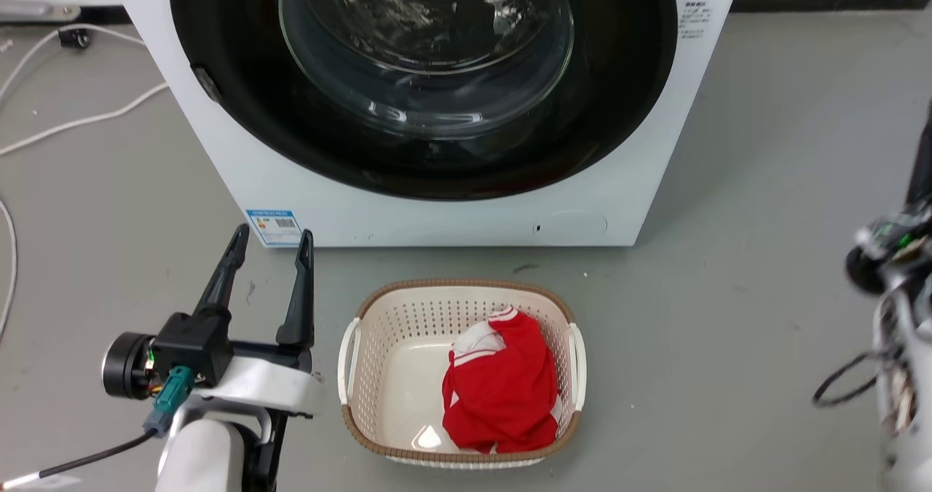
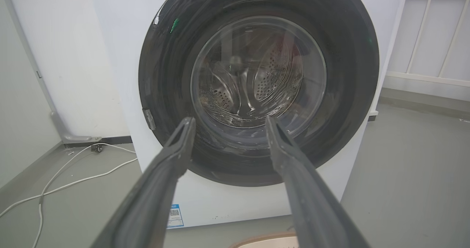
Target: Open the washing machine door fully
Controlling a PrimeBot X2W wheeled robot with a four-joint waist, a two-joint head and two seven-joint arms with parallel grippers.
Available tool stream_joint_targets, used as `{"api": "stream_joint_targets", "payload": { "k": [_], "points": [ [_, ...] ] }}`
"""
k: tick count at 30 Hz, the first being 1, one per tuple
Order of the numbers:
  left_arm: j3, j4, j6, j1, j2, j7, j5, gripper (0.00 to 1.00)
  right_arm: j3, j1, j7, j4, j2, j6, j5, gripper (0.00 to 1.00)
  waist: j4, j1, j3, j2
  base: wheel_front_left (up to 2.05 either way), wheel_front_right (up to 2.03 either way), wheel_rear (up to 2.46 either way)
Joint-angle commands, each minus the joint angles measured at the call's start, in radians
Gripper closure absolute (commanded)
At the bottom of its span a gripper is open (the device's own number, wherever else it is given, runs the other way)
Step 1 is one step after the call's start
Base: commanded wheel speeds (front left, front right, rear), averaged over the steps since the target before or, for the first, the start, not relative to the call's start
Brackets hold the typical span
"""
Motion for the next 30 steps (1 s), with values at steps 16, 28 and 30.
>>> {"api": "stream_joint_targets", "payload": {
  "k": [16, 28, 30],
  "points": [
    [-0.001, -0.029, -0.012, -0.109, 0.003, -0.003, -0.007, 0.00, 0.190, -0.654, 0.319, 0.556, -0.236, 0.000, -0.104, 1.00, 0.037, -0.0001, 0.168, 0.0000, 0.00, 0.00, 0.00],
    [-0.006, -0.058, -0.015, -0.169, 0.006, -0.003, -0.010, 0.00, 0.352, -0.978, 0.497, 0.857, -0.174, 0.000, -0.270, 1.00, 0.059, -0.0001, 0.281, 0.0000, 0.00, 0.00, 0.00],
    [-0.006, -0.061, -0.015, -0.176, 0.006, -0.003, -0.011, 0.00, 0.363, -1.009, 0.498, 0.890, -0.166, 0.000, -0.288, 1.00, 0.062, -0.0001, 0.298, 0.0000, 0.00, 0.00, 0.00]
  ]
}}
